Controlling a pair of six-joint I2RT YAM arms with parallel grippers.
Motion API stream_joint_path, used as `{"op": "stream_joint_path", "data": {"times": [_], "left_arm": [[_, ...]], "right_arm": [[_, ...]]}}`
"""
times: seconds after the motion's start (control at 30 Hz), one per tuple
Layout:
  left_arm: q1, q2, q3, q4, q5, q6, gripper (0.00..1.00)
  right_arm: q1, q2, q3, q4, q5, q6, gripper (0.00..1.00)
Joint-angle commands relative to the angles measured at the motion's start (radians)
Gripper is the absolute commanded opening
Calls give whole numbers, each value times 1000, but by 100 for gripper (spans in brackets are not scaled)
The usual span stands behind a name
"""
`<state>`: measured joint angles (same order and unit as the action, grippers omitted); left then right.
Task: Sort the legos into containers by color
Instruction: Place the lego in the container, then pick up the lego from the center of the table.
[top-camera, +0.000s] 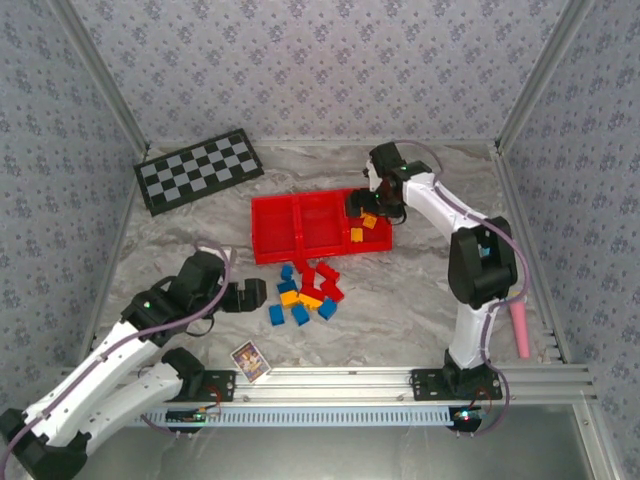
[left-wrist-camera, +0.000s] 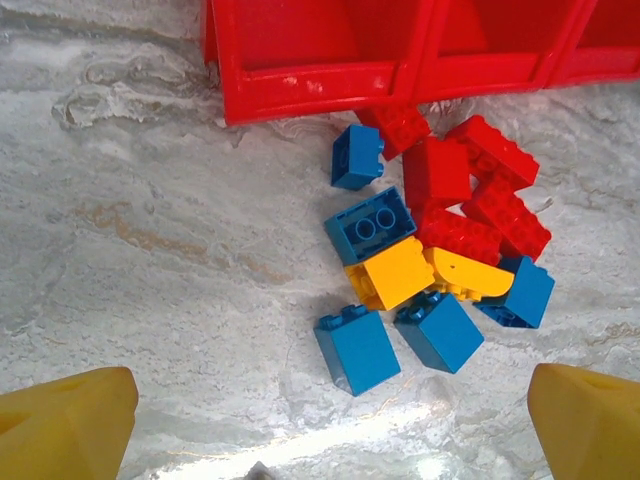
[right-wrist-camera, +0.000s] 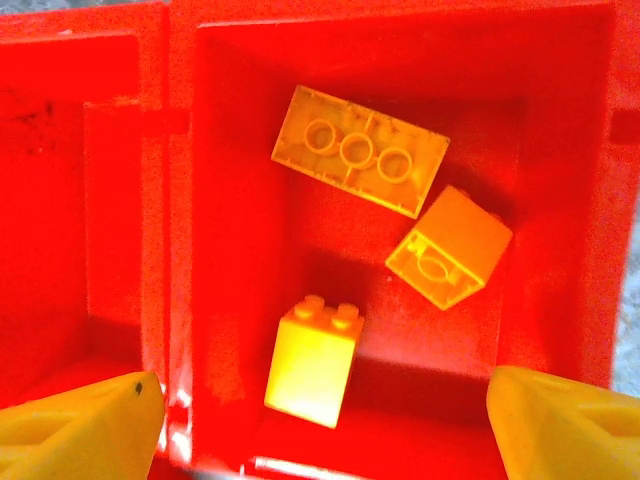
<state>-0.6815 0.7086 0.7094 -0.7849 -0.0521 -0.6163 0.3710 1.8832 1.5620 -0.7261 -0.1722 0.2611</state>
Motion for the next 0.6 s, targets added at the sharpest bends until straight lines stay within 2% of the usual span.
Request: {"op": "stream_joint_path", "data": {"times": [0.0,0.17,0.33,0.43,0.57], "left_arm": [[-8,48,14,6,7,-25,100],[-20,181,58,12,9,-29,100],[-46,287,87,56,4,-52,100],[-51,321,87,99,13,-64,100],[-56,345,93,99,19,-77,100]], "right_arm": [[22,-131,-51,-13,20,4,90],[46,-315,-195,36,80,21,96],[86,-496,-378,134,27,-36,93],[138,-559,-476,176,2,-97,92],[198,-591,-553,206,2,-100,91]]}}
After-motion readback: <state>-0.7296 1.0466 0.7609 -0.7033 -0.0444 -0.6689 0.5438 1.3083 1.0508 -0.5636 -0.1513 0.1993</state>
